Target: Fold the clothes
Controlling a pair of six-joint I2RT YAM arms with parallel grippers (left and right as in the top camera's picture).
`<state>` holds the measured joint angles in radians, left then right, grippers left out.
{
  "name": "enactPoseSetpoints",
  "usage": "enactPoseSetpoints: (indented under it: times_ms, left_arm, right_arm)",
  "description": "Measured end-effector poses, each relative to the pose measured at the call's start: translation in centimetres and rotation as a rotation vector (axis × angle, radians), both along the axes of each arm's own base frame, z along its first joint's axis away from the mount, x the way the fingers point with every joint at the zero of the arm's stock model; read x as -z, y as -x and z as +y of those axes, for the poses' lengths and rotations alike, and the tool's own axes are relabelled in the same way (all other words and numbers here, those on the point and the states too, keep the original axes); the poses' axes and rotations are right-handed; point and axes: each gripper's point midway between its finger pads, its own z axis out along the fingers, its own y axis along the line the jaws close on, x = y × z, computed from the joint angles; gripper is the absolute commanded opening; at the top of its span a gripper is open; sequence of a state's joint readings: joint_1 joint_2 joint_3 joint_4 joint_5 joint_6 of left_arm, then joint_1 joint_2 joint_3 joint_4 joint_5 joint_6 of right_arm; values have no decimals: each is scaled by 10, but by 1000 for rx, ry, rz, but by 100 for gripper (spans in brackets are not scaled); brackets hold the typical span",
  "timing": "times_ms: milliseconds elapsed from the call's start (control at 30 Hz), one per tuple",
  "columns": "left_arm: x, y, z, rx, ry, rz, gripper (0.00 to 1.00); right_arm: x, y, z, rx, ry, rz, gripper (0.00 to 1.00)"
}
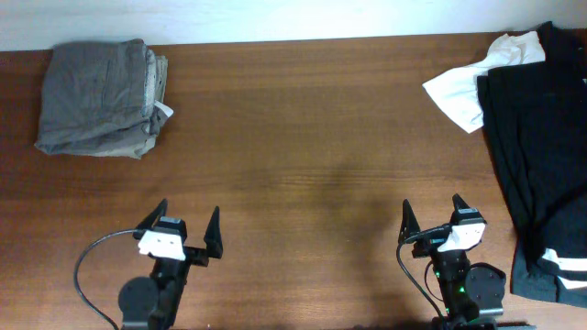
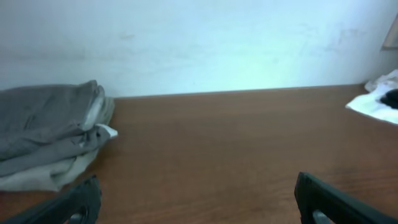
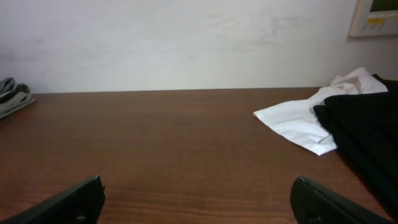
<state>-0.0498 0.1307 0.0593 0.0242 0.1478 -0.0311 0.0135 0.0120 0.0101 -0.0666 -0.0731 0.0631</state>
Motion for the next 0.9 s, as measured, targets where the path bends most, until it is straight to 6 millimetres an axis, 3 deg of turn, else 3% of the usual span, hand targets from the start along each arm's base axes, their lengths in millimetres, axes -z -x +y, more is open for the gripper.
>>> enactPoseSetpoints:
  times_ms: [367,433,567,900]
  left_arm:
    - [-18,4,19,-107,3,-122,99]
    - [-12,3,20,-114,-30,-105,99]
    - [19,3,21,-119,-90,13,99]
    - [20,4,22,-120,-104,17,99]
  right_arm:
    - [0,0,0,0,0,1,99]
    - [0,0,0,0,0,1,99]
    - [0,0,0,0,0,1,99]
    - [0,0,0,0,0,1,99]
